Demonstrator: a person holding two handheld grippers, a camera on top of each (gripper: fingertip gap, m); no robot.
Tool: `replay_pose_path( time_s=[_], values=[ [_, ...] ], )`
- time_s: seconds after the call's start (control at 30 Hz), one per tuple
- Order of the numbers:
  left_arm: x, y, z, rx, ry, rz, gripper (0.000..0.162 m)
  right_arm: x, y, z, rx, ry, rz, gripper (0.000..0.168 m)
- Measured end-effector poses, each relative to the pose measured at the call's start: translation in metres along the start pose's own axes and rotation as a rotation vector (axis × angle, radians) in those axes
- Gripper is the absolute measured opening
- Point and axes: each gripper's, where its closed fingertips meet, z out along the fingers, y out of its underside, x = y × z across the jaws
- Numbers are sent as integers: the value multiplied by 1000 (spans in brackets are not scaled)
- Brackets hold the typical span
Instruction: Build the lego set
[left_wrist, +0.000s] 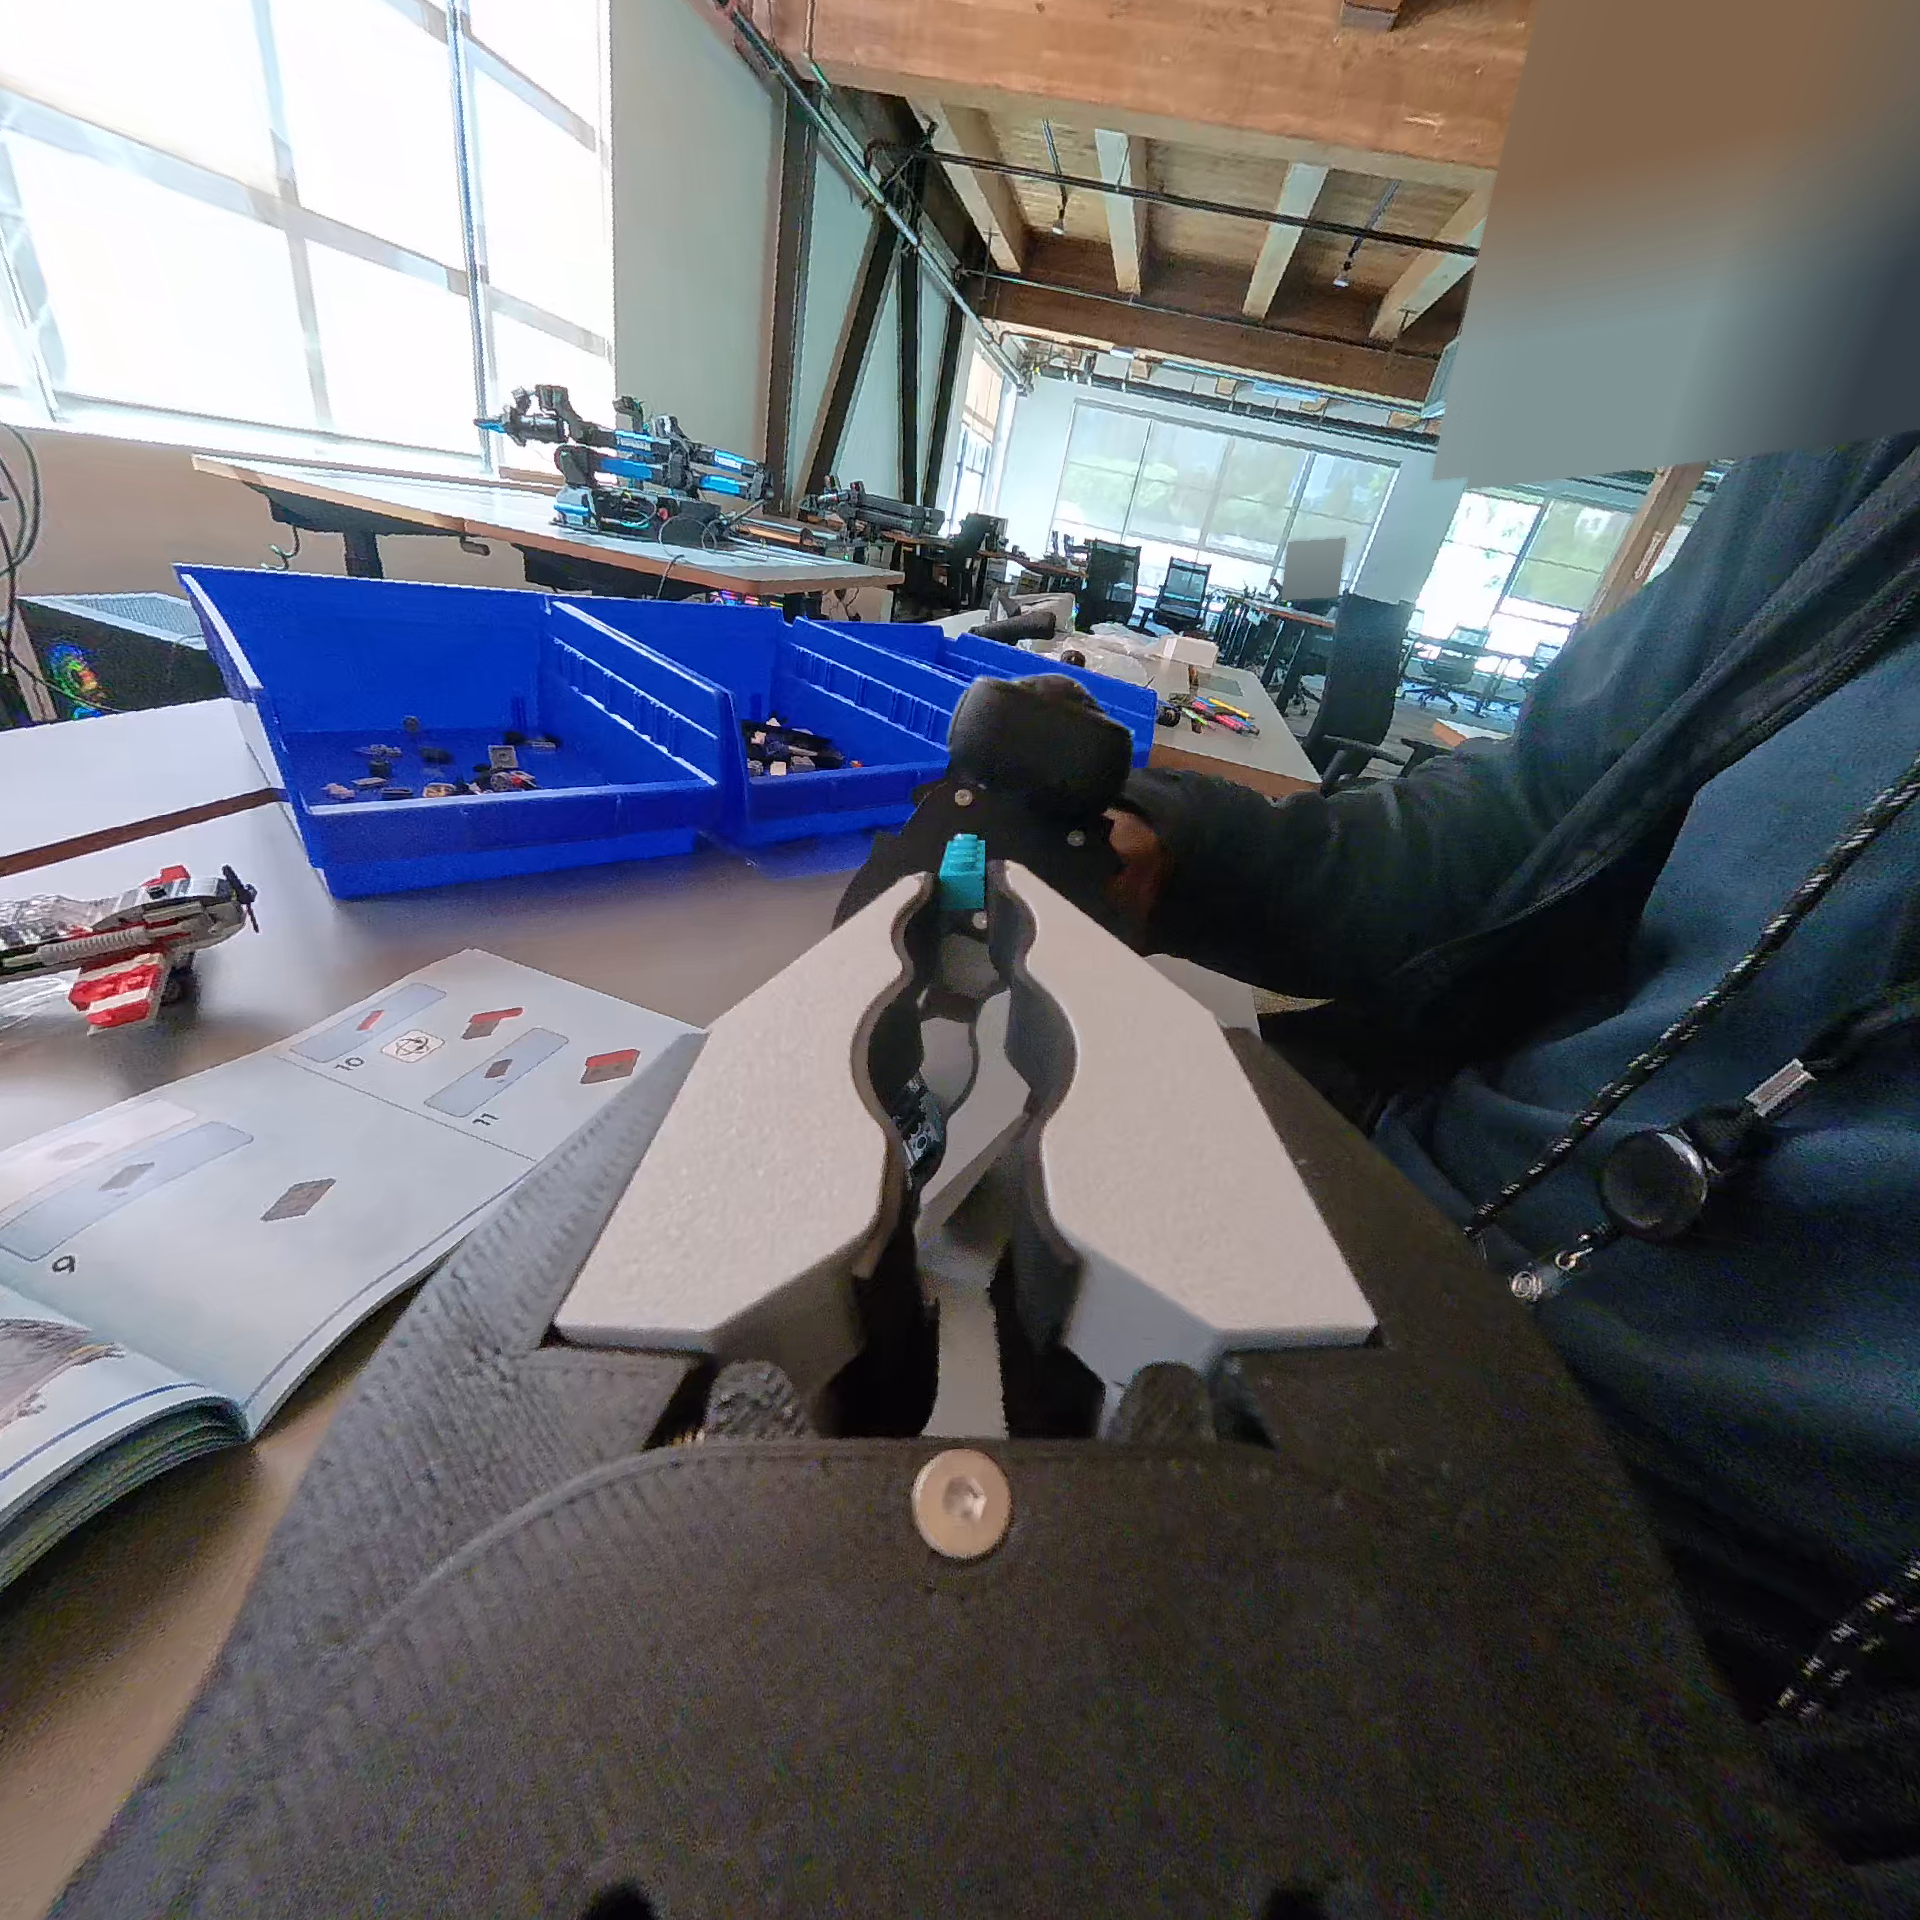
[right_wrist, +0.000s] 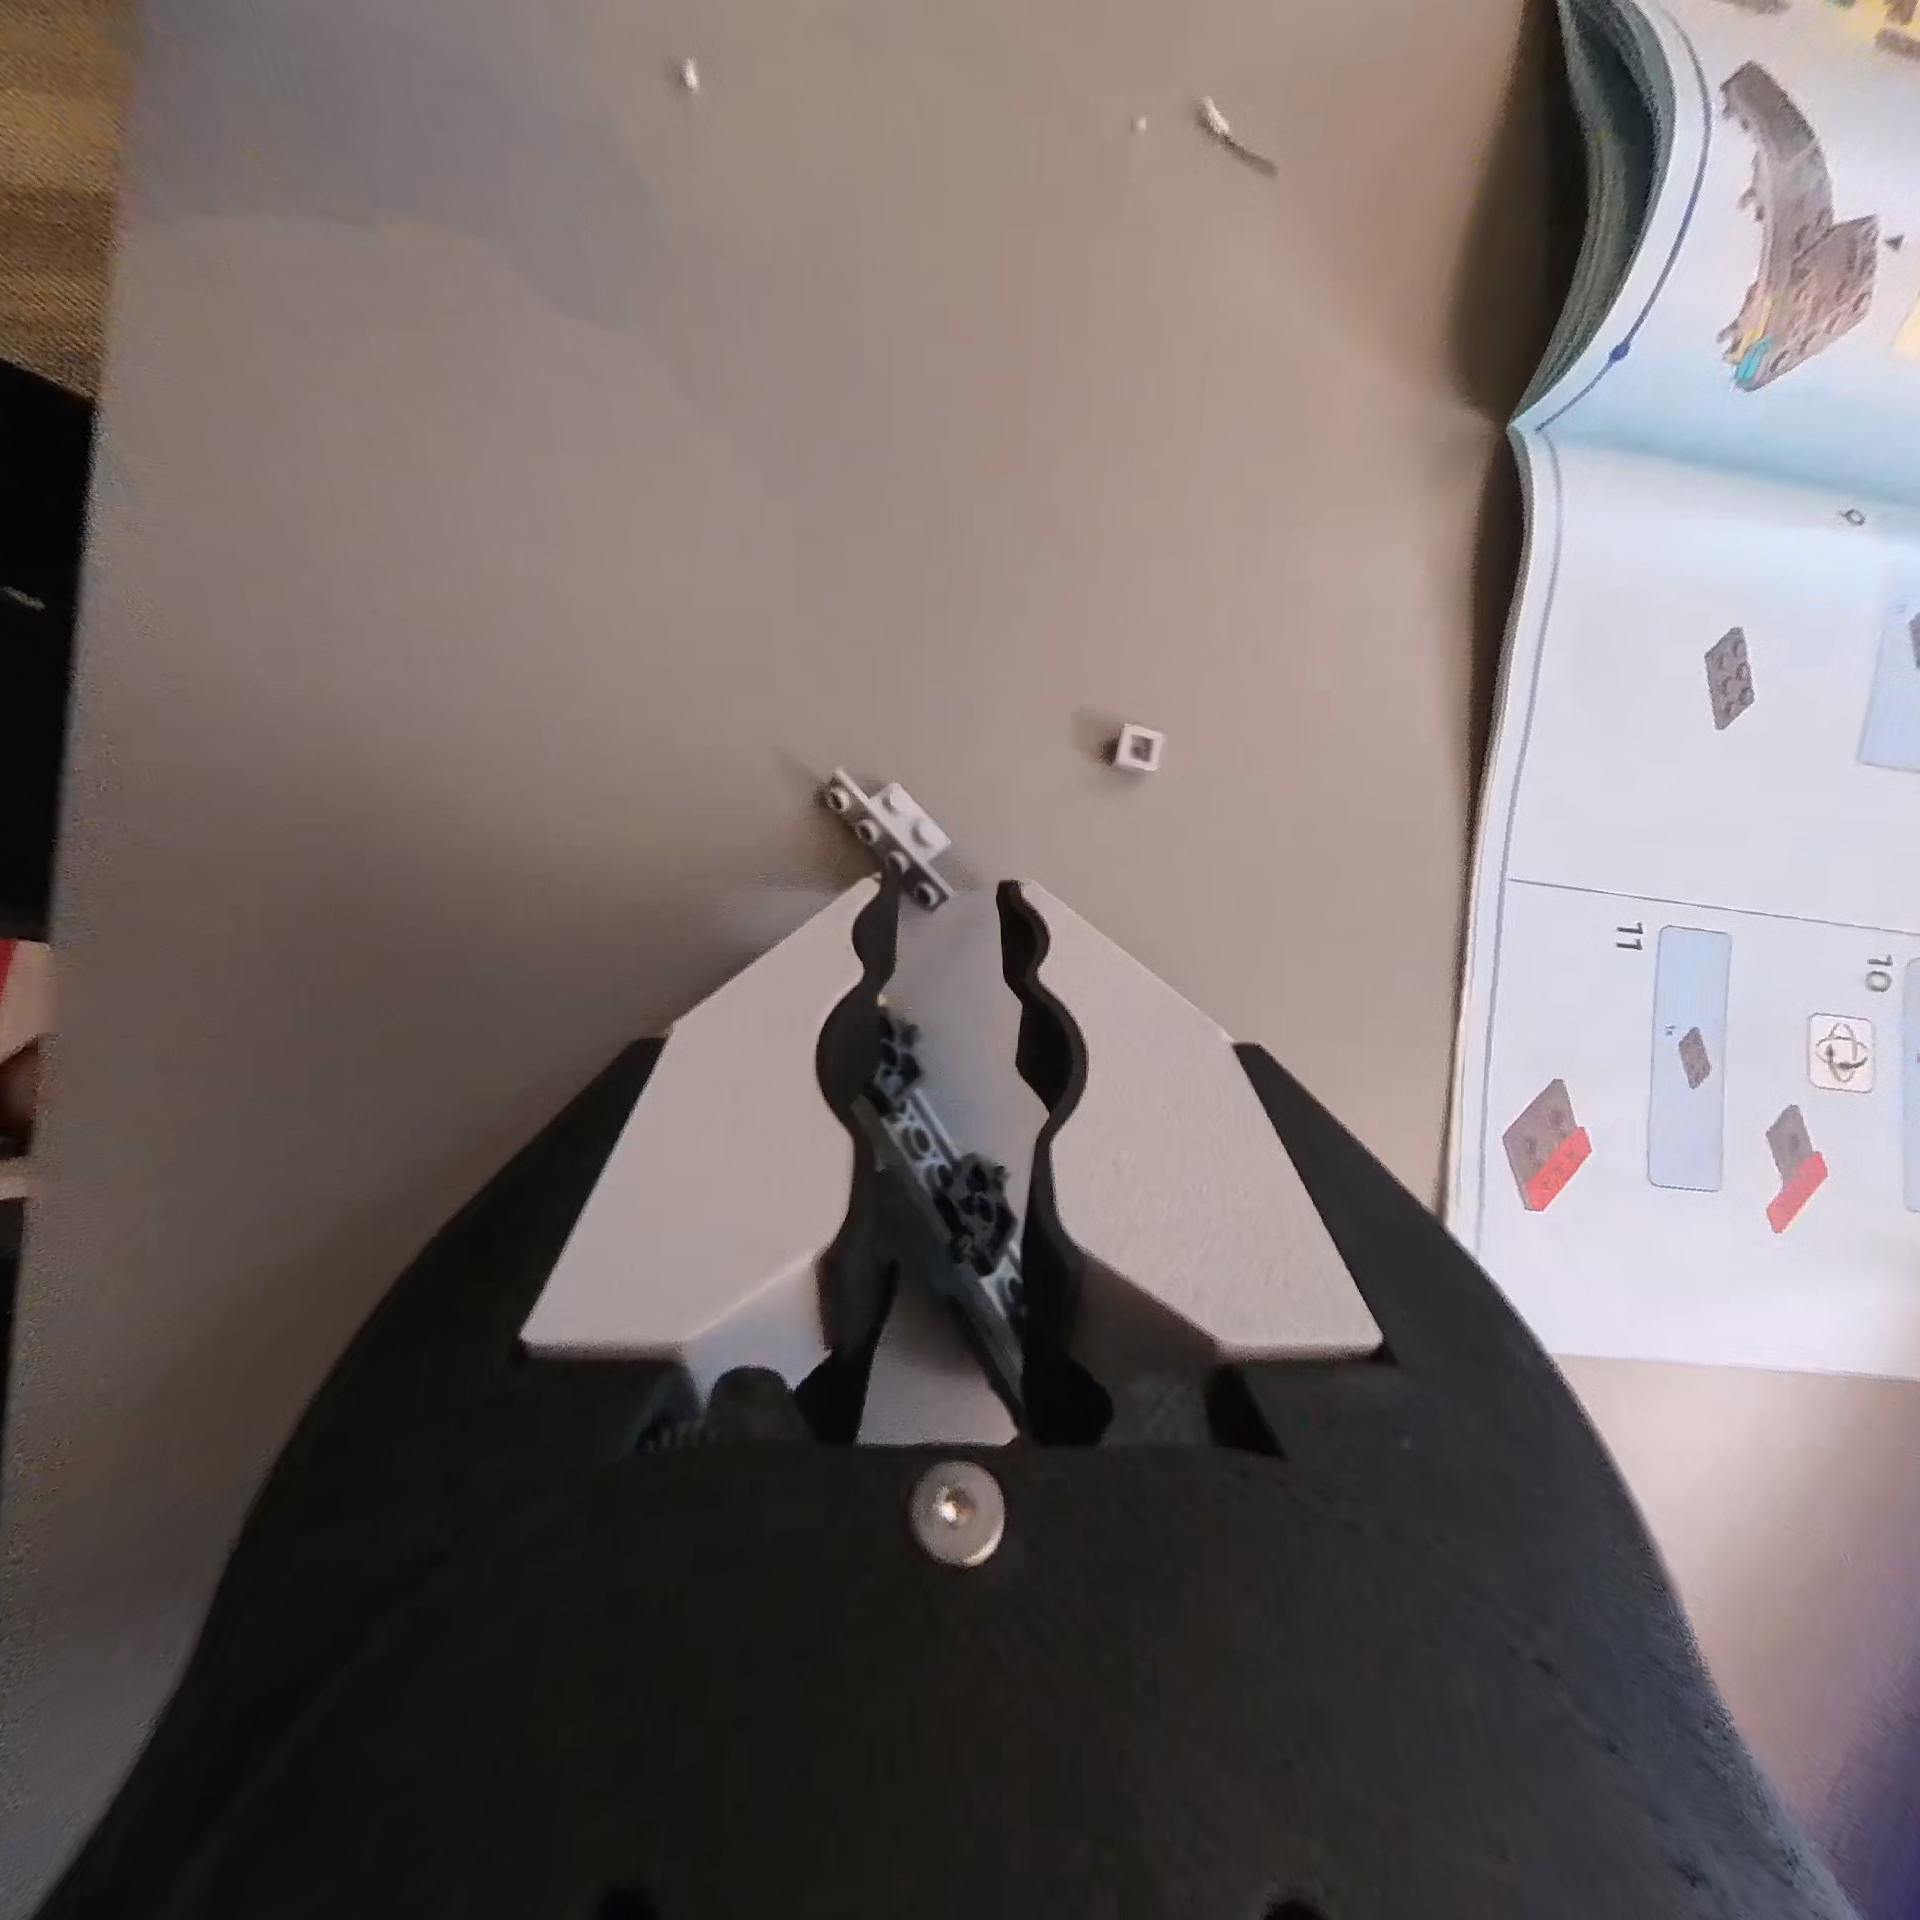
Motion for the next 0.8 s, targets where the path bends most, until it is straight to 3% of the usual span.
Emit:
replay_pose_path(
  time_s=[0.23, 0.43, 0.6, 0.8],
  values=[
    [-1, -2, -5, 15, -2, -4, 7, 23, -1, 2, -7, 91, 22, 19],
    [-2, -4, -10, 28, -5, -9, 7, 5, -17, -7, 88, 55, 126, 23],
    [-2, -2, -9, 23, 2, -12, 7, -8, -12, 4, 18, 81, 85, 31],
    [0, -3, -9, 22, 4, -10, 7, 1, -12, 6, 14, 117, 64, 21]
  ],
)
